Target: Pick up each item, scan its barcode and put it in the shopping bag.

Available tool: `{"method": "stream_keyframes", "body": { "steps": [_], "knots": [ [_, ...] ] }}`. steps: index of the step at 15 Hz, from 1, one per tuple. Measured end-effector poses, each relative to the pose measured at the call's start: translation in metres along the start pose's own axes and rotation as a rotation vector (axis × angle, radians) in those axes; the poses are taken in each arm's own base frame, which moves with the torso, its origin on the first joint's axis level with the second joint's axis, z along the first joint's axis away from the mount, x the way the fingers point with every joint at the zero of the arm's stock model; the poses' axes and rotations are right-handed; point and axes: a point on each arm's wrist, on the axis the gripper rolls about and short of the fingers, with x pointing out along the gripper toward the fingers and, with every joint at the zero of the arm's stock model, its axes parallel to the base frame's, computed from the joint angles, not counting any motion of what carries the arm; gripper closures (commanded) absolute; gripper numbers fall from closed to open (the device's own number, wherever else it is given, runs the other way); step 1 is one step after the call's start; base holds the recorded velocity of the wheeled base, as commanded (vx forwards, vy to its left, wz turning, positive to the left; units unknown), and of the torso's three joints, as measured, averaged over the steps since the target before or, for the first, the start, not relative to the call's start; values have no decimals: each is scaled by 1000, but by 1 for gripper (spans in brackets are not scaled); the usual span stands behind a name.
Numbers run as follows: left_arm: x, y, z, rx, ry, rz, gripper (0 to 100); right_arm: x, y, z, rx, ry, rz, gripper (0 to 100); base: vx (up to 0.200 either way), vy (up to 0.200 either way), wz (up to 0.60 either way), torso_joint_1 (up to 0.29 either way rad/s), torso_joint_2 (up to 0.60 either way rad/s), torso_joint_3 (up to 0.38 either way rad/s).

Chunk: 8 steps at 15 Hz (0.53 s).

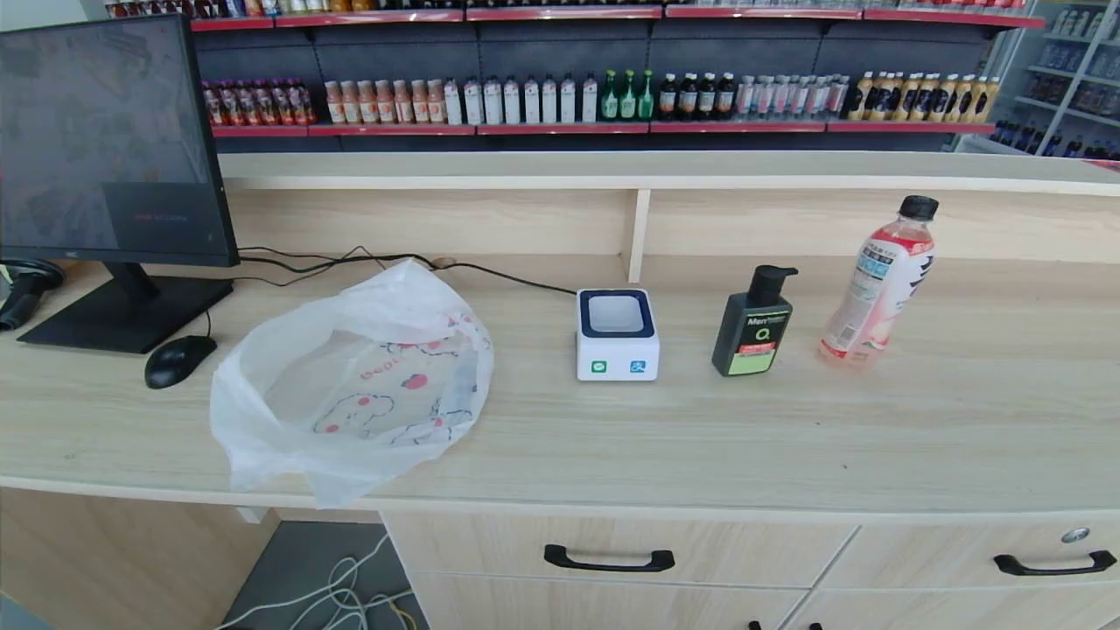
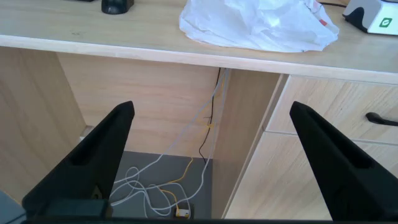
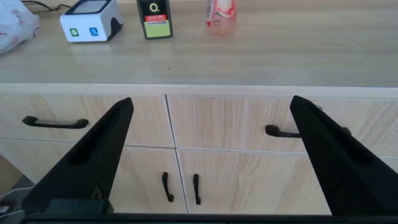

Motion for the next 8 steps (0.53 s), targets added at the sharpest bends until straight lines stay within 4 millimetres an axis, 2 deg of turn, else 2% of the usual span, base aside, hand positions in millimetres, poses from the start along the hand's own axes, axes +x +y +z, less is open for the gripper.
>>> {"method": "stream_keyframes", "body": {
  "steps": [2,4,6,8],
  "knots": [
    [0,0,0,0,0,0,0,7,0,26,-3,-33,20,0,0,0,0,0,0,0],
    [0,0,0,0,0,0,0,25,0,54,-12,-109,45,0,0,0,0,0,0,0],
    [0,0,0,0,1,0,0,56,1,79,-15,-210,66,0,0,0,0,0,0,0],
    [0,0,0,0,1,0,0,90,4,92,-10,-272,102,0,0,0,0,0,0,0]
  ]
}}
